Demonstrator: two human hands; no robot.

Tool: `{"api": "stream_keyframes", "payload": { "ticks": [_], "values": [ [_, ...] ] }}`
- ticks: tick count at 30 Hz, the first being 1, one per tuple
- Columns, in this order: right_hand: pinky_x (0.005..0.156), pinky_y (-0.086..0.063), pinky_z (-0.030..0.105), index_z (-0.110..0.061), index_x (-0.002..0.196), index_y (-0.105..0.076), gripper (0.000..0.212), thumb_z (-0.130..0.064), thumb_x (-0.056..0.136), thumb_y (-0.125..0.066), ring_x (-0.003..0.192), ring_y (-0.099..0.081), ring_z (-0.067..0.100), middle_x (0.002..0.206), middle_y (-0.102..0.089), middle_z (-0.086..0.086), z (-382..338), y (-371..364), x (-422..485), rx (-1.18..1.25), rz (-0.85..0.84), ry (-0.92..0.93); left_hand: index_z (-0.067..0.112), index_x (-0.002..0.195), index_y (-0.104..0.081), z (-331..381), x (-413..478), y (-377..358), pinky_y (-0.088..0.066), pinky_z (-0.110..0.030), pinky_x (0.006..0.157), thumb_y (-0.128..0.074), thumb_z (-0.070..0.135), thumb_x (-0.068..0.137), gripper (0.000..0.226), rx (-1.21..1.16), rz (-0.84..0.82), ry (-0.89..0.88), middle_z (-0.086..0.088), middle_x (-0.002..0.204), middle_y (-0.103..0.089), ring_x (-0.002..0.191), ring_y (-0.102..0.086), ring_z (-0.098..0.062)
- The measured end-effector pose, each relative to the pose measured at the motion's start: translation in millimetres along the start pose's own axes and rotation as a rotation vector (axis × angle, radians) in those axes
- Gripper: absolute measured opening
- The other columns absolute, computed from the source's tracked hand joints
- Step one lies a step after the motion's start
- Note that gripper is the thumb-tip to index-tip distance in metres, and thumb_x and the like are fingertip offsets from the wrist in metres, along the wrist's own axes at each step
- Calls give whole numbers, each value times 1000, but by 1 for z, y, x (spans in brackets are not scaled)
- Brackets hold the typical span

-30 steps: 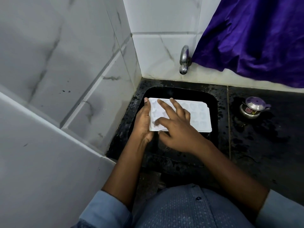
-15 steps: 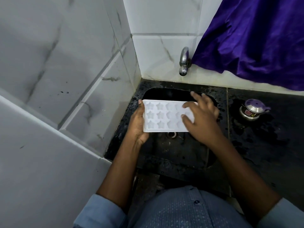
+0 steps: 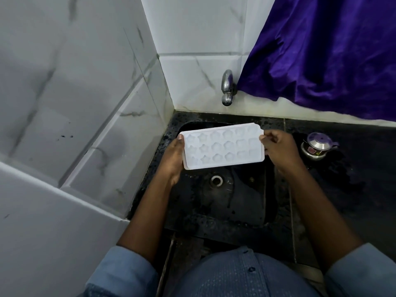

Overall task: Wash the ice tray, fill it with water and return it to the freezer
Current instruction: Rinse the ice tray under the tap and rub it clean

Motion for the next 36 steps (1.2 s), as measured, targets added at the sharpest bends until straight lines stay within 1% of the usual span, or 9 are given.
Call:
{"api": "stream_keyframes", "payload": {
  "ticks": [4, 8, 14, 17, 20, 28, 30, 33, 36],
  "values": [
    [87, -56, 41, -21, 105, -69, 7, -18, 101, -64, 94, -70, 22, 92, -71, -7, -35, 10, 5, -77, 68, 220, 29, 126, -68, 28, 7, -2, -59, -48, 106, -36, 51, 116, 41, 119, 88, -60, 3, 126, -78, 116, -76, -17],
    [94, -48, 39, -13, 123, -69, 23, -21, 102, -63, 110, -58, 28, 112, -64, 6, -61, 21, -3, -266, 188, 437, 31, 133, -66, 48, 4, -17, -58, -16, 84, -19, 64, 112, 61, 38, 29, -76, 18, 118, -80, 109, -73, 5],
    [83, -51, 28, -24, 125, -63, 22, -24, 103, -57, 98, -65, 16, 108, -66, -1, -76, 31, -25, -133, 225, 589, 28, 162, -46, 72, -7, -18, -30, -44, 130, -24, 68, 109, 70, -213, 22, -198, 0, 164, -52, 153, -45, -17],
    [82, -51, 31, -26, 126, -60, 29, -15, 100, -55, 96, -65, 17, 114, -67, 3, -78, 30, -34, -88, 239, 637, 31, 157, -53, 86, -12, -17, -35, -50, 129, -39, 61, 108, 59, -243, 28, -267, -2, 163, -52, 151, -49, -22],
    [81, -49, 27, -26, 127, -60, 34, -7, 99, -57, 94, -62, 16, 113, -61, -8, -81, 33, -42, -98, 298, 683, 30, 156, -54, 97, -17, -16, -51, -39, 116, -42, 55, 109, 55, -235, 50, -323, 1, 158, -58, 144, -57, -19],
    [81, -41, 14, -19, 124, -65, 31, -6, 97, -56, 92, -57, -4, 107, -58, -4, -77, 31, -42, -215, 328, 693, 30, 153, -58, 83, -4, -11, -31, -49, 130, -41, 81, 99, 76, -107, 55, -363, 3, 164, -52, 155, -44, -18],
    [80, -42, 26, -14, 121, -69, 21, -13, 101, -62, 93, -63, 18, 100, -62, 1, -65, 15, -29, -338, 197, 625, 26, 156, -55, 56, 10, -16, -34, -54, 129, -41, 86, 93, 88, -90, -12, -238, -4, 158, -58, 150, -51, -24],
    [81, -47, 32, -13, 122, -70, 22, -20, 103, -62, 91, -62, 26, 97, -67, 9, -49, 17, -25, -327, 222, 577, 42, 152, -56, 30, 20, -8, -31, -44, 131, -40, 90, 91, 79, -39, -20, -199, 7, 164, -51, 154, -43, -11],
    [85, -37, 13, -18, 122, -67, 23, -20, 102, -56, 95, -51, 11, 96, -62, -4, -49, 22, -32, -306, 330, 648, 37, 154, -55, 35, 19, -3, -31, -33, 129, -37, 81, 101, 71, 80, -2, -370, 7, 172, -39, 160, -32, -11]
  ]
}}
Point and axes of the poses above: each hand's wrist, its own x-axis towards the middle knuckle, its own y-axis out of the back of the hand, z = x × y, the point moved 10 cm from there along x, towards the middle knuckle
